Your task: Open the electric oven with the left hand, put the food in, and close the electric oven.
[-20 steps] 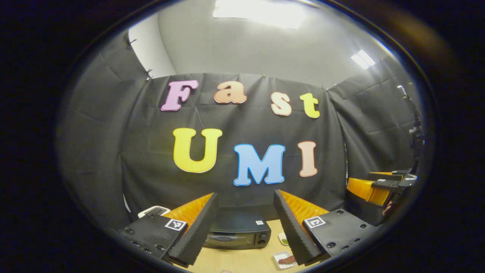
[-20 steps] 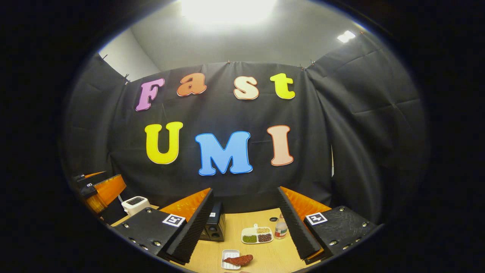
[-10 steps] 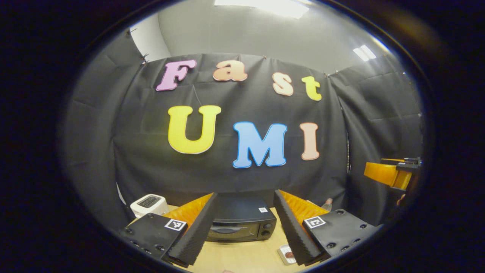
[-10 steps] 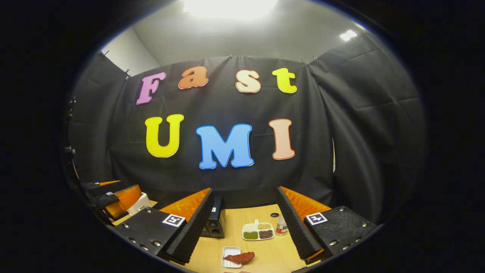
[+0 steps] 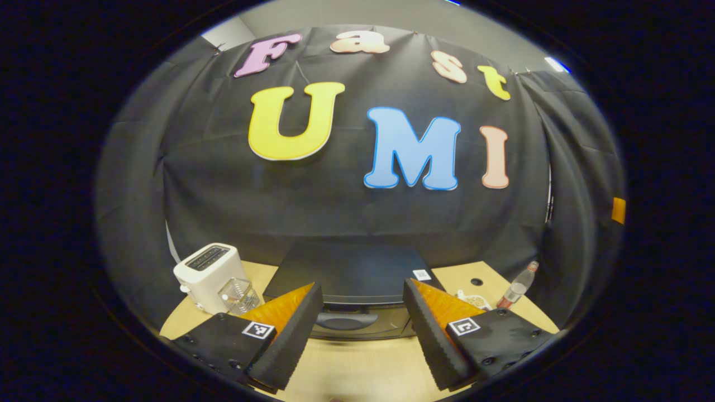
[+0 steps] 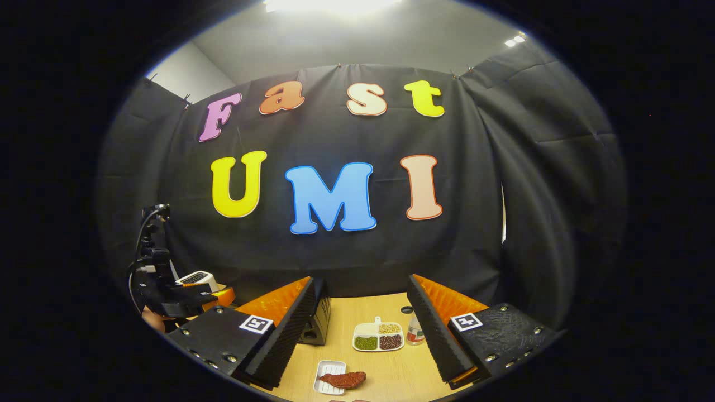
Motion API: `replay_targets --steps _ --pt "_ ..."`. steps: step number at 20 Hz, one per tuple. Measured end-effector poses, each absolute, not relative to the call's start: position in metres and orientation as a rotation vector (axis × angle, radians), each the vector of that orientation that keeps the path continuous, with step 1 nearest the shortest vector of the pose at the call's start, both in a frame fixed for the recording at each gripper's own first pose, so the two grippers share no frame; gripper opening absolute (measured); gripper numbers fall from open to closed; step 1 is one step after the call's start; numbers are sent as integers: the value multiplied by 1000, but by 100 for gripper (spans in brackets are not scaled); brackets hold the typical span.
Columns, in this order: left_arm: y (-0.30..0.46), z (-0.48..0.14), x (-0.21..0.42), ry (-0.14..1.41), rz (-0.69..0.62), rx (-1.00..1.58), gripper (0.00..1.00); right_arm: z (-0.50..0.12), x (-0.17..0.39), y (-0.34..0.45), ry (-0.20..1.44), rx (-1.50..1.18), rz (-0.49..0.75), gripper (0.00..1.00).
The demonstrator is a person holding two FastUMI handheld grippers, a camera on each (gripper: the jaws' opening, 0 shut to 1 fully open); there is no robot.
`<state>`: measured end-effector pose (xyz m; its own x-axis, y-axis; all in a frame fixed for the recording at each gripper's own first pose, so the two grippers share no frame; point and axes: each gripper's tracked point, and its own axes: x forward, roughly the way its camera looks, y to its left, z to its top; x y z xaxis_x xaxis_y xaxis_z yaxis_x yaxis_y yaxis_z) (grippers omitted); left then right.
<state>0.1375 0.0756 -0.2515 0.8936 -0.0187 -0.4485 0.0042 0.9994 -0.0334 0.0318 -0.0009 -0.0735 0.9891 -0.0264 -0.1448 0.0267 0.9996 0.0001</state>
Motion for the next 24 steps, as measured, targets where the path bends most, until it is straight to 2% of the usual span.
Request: replay_targets --steps 3,4,6,8,12,13,15,17,19,21,22,23,24 --pt "80 -285 157 522 -6 -7 97 -85 42 -15 172 15 -35 100" --pt "80 -297 163 548 -9 -2 100 -88 44 -20 180 17 -38 100" --pt "80 -324 172 607 -1 2 93 -95 51 -27 194 25 -38 100" --pt "81 -342 180 632 -3 9 100 -103 55 -30 218 38 -35 100" --pt "89 -374 187 692 10 16 98 -106 57 -35 229 39 -40 100" --pt "92 -379 187 705 17 14 93 -106 56 -36 230 37 -42 100" --pt "93 -380 192 684 -5 50 94 -106 53 -39 231 32 -48 100" --pt "95 -379 188 656 -14 93 100 -108 51 -41 232 31 -54 100" --pt "96 -382 181 666 15 44 98 -109 47 -40 238 35 -57 100" --pt "97 -382 175 668 11 50 100 -106 44 -37 229 40 -57 100" --pt "97 -381 171 670 4 63 94 -105 42 -35 226 37 -57 100" --pt "96 -382 168 674 0 62 98 -105 41 -35 224 34 -57 100" --pt "95 -383 164 678 1 48 98 -105 39 -33 223 33 -57 100"
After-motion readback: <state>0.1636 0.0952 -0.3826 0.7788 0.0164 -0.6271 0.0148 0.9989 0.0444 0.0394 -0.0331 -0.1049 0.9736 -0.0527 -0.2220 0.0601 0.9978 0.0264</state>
